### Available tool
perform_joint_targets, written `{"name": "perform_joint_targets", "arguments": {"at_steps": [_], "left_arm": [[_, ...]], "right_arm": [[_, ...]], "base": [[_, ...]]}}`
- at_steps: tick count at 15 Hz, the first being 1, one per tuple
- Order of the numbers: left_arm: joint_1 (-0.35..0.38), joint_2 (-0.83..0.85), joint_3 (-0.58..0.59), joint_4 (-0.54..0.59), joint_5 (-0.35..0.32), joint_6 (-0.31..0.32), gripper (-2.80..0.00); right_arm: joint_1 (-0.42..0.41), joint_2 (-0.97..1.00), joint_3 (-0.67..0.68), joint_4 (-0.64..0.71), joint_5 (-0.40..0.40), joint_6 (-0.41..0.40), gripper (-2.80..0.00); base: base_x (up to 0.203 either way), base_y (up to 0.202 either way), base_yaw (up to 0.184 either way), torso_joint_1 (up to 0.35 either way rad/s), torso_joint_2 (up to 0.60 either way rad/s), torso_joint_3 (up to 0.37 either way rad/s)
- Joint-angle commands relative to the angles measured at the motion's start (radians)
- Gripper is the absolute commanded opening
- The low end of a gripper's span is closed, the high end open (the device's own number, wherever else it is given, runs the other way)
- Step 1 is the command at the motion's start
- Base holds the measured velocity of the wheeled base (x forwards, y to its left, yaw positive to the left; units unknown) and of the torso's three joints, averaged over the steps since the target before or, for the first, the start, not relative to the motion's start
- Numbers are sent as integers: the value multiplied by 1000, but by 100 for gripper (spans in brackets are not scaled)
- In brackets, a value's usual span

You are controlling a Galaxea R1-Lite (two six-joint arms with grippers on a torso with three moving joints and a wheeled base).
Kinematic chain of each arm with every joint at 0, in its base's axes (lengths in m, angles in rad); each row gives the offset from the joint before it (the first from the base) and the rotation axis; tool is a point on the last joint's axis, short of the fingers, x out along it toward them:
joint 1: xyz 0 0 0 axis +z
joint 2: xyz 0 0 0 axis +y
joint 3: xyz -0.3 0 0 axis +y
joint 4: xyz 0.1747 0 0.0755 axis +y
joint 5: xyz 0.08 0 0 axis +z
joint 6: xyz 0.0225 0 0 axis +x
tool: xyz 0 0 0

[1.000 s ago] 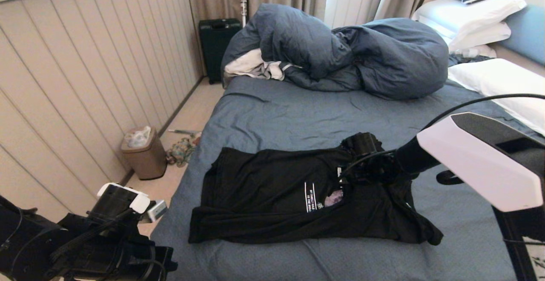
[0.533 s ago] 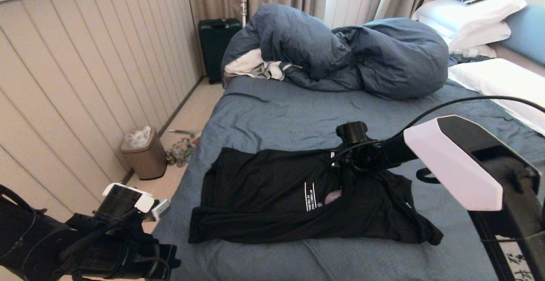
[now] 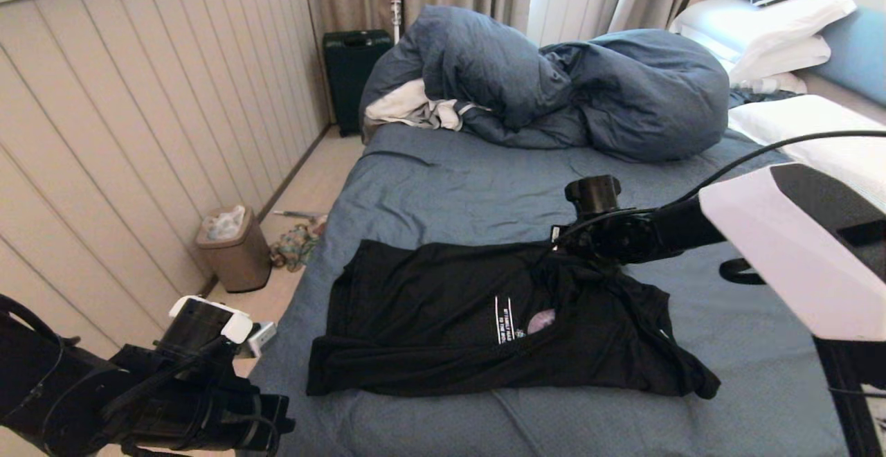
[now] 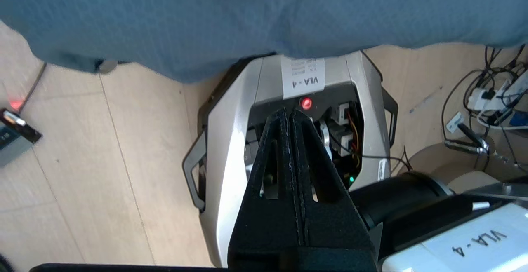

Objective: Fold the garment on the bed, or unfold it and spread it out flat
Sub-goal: Fold the black T-shirt

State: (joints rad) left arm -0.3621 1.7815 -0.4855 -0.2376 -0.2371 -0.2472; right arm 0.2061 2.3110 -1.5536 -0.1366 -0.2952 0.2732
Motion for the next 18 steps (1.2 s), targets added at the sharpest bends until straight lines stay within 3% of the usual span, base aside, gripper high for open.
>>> {"name": "perform_joint_targets", "arguments": {"at_steps": [1, 2, 4, 6, 8, 10, 12, 13, 16, 18], "left_arm": [[0, -3, -22, -1, 5, 0, -280], [0, -20, -37, 2, 7, 7, -280], [0, -38, -56, 11, 7, 106, -280], [-42, -26, -80, 5, 14, 186, -280], [-95, 5, -119, 2, 40, 198, -280], [-107, 45, -119, -8, 39, 200, -280], [-135, 107, -112, -78, 82, 202, -280], [-152, 121, -103, -112, 110, 198, 0], [-245, 104, -92, -129, 190, 118, 0], [-248, 137, -115, -129, 189, 107, 0]], "right_arm": [[-11, -147, 135, -2, 5, 2, -280], [-21, -213, 244, -4, 20, 2, -280], [-51, -368, 494, -19, 80, 2, -280], [-105, -527, 705, -76, 201, -2, -280], [-164, -605, 801, -134, 310, -43, -280], [-178, -605, 823, -144, 322, -67, -280], [-177, -602, 833, -144, 323, -80, -280], [-175, -602, 839, -146, 322, -80, -280], [-170, -602, 859, -147, 322, -79, -280], [-168, -592, 862, -147, 323, -80, -280]], "base": [[0, 0, 0, 0, 0, 0], [0, 0, 0, 0, 0, 0], [0, 0, 0, 0, 0, 0], [0, 0, 0, 0, 0, 0], [0, 0, 0, 0, 0, 0], [0, 0, 0, 0, 0, 0], [0, 0, 0, 0, 0, 0], [0, 0, 0, 0, 0, 0], [0, 0, 0, 0, 0, 0], [0, 0, 0, 0, 0, 0]]}}
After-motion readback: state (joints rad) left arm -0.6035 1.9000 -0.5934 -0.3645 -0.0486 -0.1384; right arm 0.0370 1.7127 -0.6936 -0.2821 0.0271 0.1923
